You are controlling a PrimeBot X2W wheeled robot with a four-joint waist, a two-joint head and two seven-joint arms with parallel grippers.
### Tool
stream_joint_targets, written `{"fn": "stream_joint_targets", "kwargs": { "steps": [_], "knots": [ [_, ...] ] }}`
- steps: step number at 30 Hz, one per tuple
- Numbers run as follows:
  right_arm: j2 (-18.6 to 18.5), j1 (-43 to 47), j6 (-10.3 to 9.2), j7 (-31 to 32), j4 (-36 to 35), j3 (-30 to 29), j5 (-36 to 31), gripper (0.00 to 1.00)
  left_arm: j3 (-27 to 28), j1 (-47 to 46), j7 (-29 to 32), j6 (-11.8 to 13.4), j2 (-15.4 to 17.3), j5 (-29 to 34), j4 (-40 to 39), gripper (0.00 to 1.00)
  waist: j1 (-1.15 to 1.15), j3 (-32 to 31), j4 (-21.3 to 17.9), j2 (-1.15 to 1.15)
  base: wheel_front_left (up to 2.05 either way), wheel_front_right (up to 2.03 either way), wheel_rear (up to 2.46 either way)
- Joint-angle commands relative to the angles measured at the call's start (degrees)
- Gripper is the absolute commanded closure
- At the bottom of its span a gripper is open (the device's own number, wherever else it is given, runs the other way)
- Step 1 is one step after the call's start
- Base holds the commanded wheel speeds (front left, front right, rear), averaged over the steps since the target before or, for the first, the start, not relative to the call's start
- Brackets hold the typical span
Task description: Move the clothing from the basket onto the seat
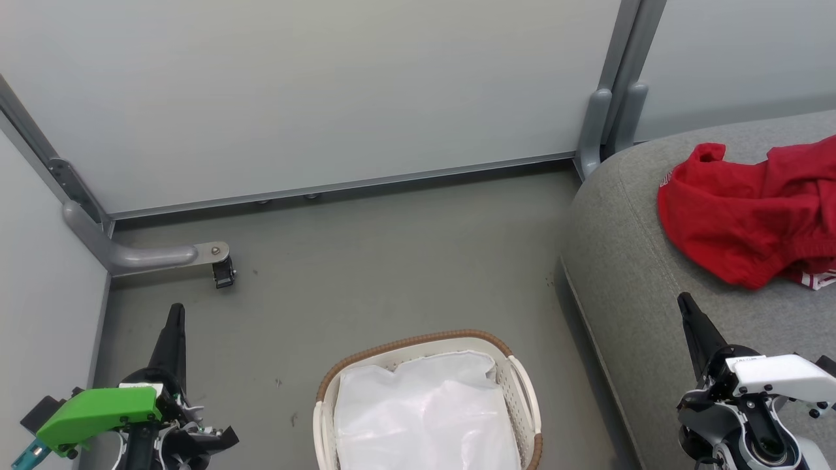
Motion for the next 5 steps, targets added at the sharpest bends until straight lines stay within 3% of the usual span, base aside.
{"fn": "stream_joint_targets", "kwargs": {
  "steps": [1, 5],
  "knots": [
    [-0.3, 0.6, 0.00, 0.2, -0.2, -0.1, 0.2, 1.00, 0.1, -0.6, 0.2, -0.4, 0.4, -0.2, -0.1, 1.00, 0.00, 0.0, 0.0, 0.00, 0.00, 0.00, 0.00],
    [-0.3, 0.6, 0.00, 0.2, -0.2, -0.1, 0.2, 1.00, 0.1, -0.6, 0.2, -0.4, 0.4, -0.2, -0.1, 1.00, 0.00, 0.0, 0.0, 0.00, 0.00, 0.00, 0.00]
  ]
}}
